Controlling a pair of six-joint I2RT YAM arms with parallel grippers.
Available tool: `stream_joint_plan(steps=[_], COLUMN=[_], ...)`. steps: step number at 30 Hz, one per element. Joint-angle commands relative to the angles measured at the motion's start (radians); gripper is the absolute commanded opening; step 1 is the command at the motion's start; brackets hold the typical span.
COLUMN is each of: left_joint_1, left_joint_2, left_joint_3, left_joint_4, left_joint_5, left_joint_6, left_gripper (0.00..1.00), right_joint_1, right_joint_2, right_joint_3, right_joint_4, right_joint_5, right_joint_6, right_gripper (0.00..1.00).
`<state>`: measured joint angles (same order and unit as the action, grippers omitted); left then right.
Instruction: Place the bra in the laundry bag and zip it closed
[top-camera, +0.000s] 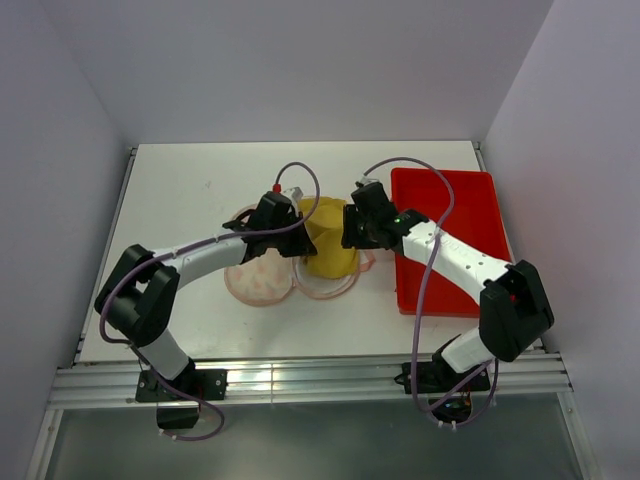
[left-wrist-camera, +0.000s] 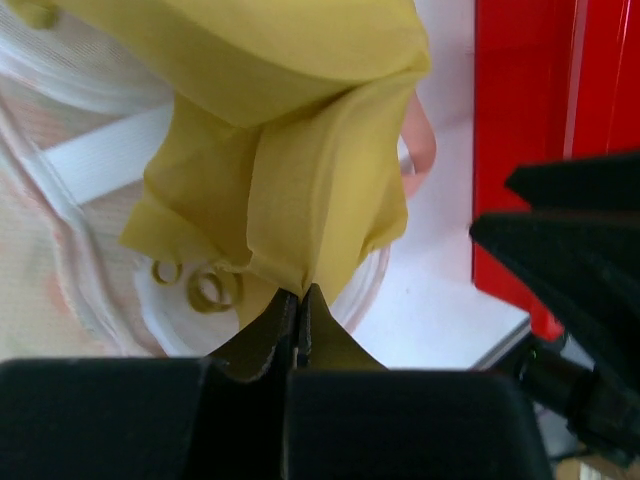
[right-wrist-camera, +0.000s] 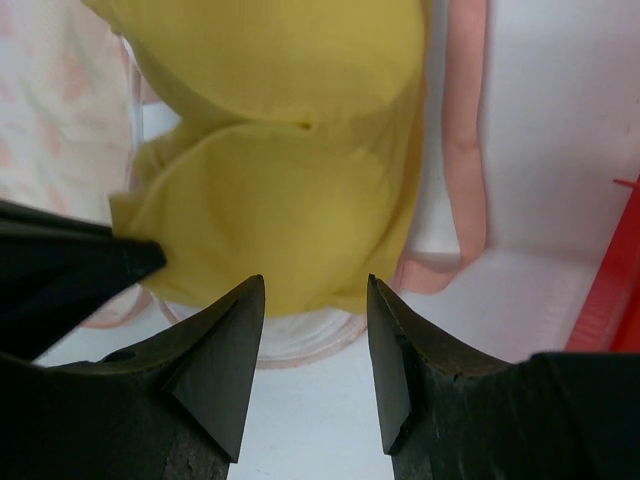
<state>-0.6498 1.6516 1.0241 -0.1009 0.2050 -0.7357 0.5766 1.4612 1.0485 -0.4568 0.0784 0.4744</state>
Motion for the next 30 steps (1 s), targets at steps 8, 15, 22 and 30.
stream_joint_plan(steps=[8, 15, 22, 30], left_joint_1=[0.015, 0.067, 0.099, 0.122], left_joint_2=[0.054, 0.059, 0.036, 0.01], left_joint_3=[0.062, 0.031, 0.004, -0.078], left_joint_4=[-0.141, -0.154, -0.197, -0.174], left_joint_5=[0.232, 0.341, 0.341, 0.352], left_joint_6=[0.064, 0.07, 0.09, 0.094], left_gripper=[0.0, 0.0, 0.0, 0.0], right_joint_1=[-0.058, -0.066, -0.066, -0.064], right_joint_2=[0.094, 0.149, 0.197, 0.248], right_joint_3=[0.113, 0.105, 0.116, 0.134], right_joint_4=[0.067, 0.105, 0.122, 0.159], right_joint_5=[-0.061, -0.095, -0.124, -0.178], right_joint_6=[-0.016, -0.01, 0.0, 0.013], right_gripper=[0.54, 0.54, 0.54, 0.53])
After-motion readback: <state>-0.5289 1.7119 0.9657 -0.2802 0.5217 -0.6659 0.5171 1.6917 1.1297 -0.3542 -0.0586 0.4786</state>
